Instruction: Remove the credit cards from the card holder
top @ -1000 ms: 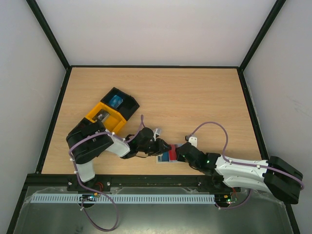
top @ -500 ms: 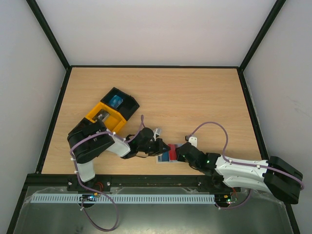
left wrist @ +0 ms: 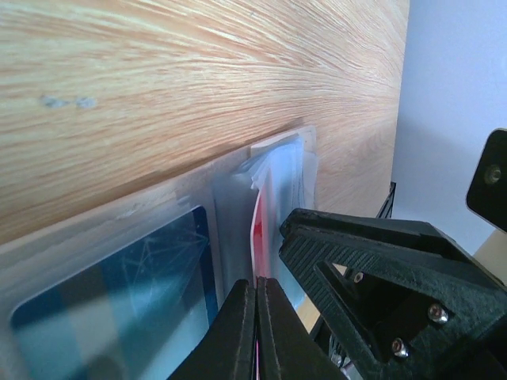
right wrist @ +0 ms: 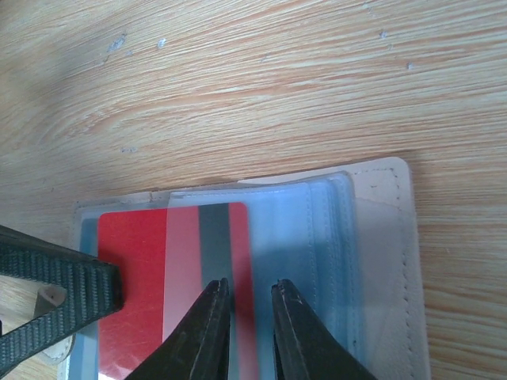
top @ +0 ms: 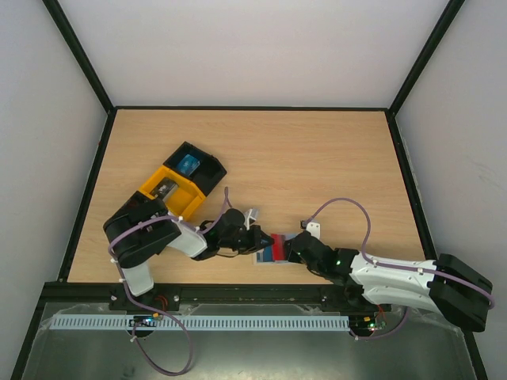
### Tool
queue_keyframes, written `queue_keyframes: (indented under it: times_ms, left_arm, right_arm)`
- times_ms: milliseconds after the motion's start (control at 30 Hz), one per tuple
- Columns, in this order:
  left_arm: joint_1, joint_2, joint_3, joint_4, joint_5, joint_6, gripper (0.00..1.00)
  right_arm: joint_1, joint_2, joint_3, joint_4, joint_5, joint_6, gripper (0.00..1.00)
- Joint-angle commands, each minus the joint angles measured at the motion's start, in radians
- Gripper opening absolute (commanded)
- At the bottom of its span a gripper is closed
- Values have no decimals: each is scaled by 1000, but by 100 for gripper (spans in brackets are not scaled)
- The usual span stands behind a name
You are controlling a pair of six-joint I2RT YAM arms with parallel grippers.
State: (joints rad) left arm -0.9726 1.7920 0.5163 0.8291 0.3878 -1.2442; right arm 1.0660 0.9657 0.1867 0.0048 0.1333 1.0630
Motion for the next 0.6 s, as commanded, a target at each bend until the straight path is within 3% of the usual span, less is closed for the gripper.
queue_keyframes:
  times_ms: [0, 300, 567]
  left_arm:
    - [17, -58, -49, 0, -30, 3, 3]
    - [59, -179, -118, -54, -47, 20, 2]
    - [96, -377, -129, -272, -120, 106, 2]
  right_arm:
    - [-3, -16, -2, -54, 12, 4, 17]
    - [-3, -53, 49, -97, 31, -58, 17]
    - [-2, -182, 64, -61, 25, -110, 22]
